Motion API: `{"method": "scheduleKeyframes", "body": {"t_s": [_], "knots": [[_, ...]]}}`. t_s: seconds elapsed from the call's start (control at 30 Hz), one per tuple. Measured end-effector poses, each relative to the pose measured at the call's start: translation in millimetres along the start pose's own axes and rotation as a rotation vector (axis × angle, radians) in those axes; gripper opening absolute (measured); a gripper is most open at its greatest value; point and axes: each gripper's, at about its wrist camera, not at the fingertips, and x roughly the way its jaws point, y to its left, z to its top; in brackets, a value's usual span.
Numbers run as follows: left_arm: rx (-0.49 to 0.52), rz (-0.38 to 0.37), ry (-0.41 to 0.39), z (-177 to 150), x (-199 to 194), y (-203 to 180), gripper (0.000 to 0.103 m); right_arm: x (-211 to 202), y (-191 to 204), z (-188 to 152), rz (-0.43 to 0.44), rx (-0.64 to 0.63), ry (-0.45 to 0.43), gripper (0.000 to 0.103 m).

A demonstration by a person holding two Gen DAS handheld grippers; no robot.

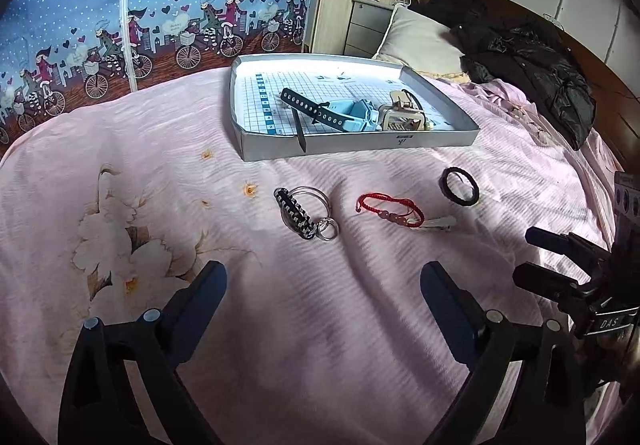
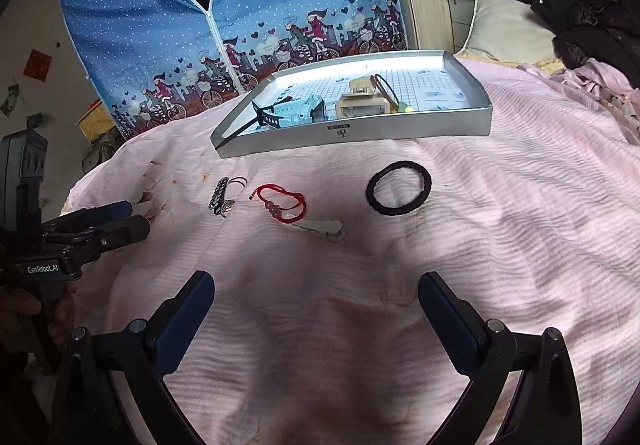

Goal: Organize jewelry
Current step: 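Grasp the white clip with right tool while left tool grasps the black beaded keychain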

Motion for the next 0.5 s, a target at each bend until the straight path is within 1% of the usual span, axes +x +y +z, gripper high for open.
{"method": "scheduleKeyframes", "body": {"t_s": [0.03, 0.07, 0.1, 0.17, 0.2, 0.23, 0.33, 0.4, 0.5], "knots": [[-0.003, -0.007, 0.007, 1, 3, 0, 0.084, 5, -4, 3, 0.014, 0.006, 0.020, 0.091], [-0.003, -0.020, 0.013, 3, 7, -1, 0.076, 11, -8, 6, 0.027, 0.009, 0.041, 0.087], [0.001, -0.030, 0.020, 6, 11, -1, 0.072, 17, -12, 9, 0.035, 0.008, 0.061, 0.082], [0.014, -0.042, 0.022, 11, 20, -1, 0.060, 29, -17, 15, 0.039, -0.004, 0.097, 0.075], [0.024, -0.046, 0.020, 13, 24, 0, 0.057, 35, -19, 17, 0.040, -0.011, 0.112, 0.069], [0.033, -0.045, 0.022, 15, 28, 1, 0.052, 39, -20, 20, 0.038, -0.022, 0.124, 0.065], [0.039, -0.039, 0.049, 17, 42, 9, 0.041, 49, -19, 26, 0.030, -0.081, 0.141, 0.063], [0.016, -0.054, 0.084, 17, 52, 17, 0.038, 55, -19, 30, 0.027, -0.104, 0.144, 0.061], [-0.010, -0.082, 0.108, 19, 62, 27, 0.037, 63, -18, 35, 0.032, -0.113, 0.138, 0.058]]}}
